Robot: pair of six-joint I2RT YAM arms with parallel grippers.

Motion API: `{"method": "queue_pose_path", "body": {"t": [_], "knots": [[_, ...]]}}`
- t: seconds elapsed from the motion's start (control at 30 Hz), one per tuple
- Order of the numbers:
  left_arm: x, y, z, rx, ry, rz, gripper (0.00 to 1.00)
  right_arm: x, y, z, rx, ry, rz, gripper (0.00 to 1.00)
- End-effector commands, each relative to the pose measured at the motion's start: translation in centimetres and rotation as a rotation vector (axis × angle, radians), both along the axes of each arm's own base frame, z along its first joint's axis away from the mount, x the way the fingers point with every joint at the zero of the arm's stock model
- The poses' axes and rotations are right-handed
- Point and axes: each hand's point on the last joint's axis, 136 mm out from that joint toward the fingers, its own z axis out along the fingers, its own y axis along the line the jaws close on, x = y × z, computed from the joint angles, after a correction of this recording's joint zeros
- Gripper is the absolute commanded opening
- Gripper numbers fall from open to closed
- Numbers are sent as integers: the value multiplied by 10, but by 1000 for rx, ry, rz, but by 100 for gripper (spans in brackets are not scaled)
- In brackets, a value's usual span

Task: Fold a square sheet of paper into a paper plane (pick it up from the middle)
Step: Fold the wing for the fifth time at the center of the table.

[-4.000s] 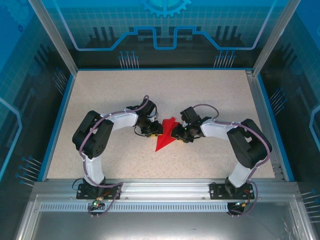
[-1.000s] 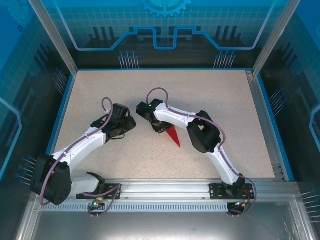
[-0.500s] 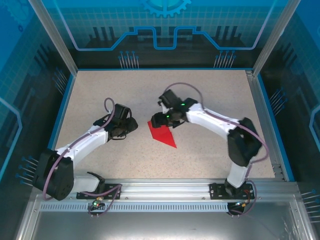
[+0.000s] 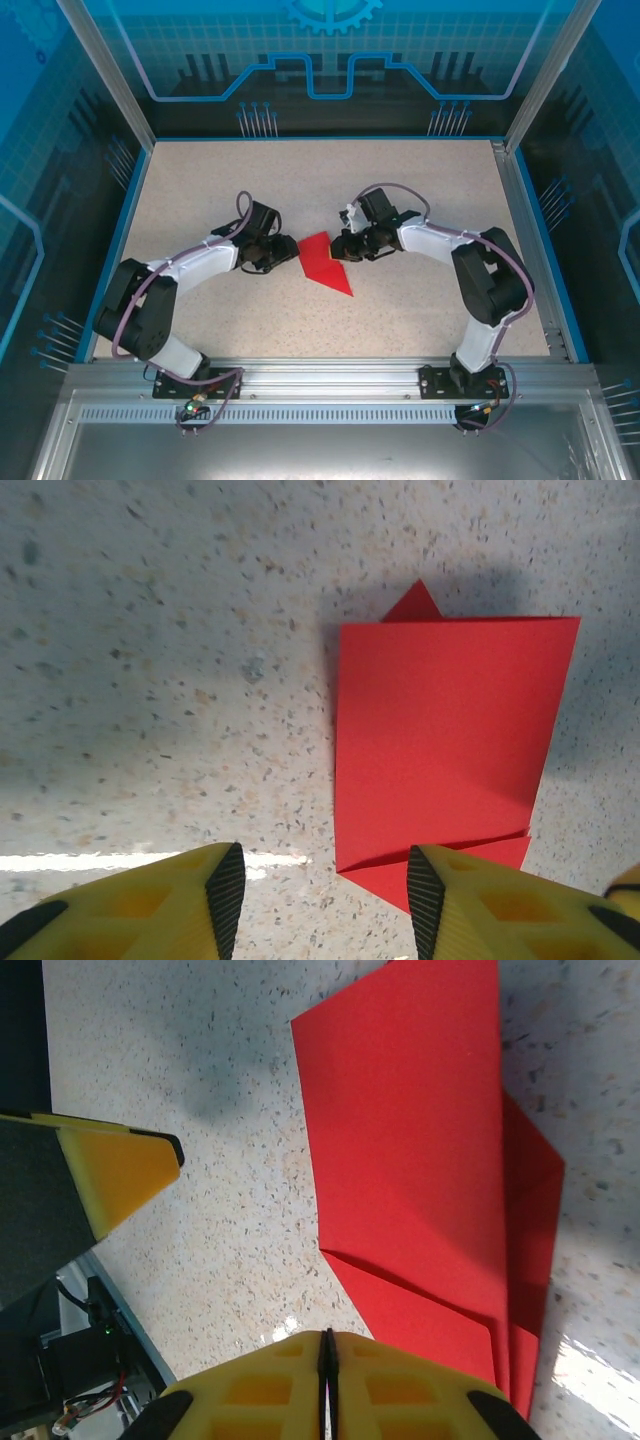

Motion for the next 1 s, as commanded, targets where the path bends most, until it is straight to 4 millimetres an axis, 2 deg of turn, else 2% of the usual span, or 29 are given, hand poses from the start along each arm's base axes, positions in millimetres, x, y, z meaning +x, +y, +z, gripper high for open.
{"method": "queue_pose_path", "body": {"t": [0.0, 0.1, 0.3, 0.53, 0.73, 0.83, 0.97], "knots": [[4, -14, 3, -55, 13, -13, 50, 1, 10, -10, 49, 21, 55, 10], [3, -17, 0, -70, 29, -20, 50, 3, 9, -22, 33, 35, 53, 10], [3, -24, -4, -99, 52, -26, 50, 8, -14, -54, 4, 89, -17, 10], [8, -34, -3, -137, 59, -50, 50, 5, -31, -75, 90, 168, -116, 11], [10, -41, -3, -165, 70, -55, 51, 1, -42, -90, 45, 207, -181, 12], [11, -43, -4, -178, 74, -50, 52, 2, -38, -84, 76, 203, -174, 15], [12, -42, -5, -174, 74, -48, 52, 5, -34, -62, 54, 134, -145, 20]]}}
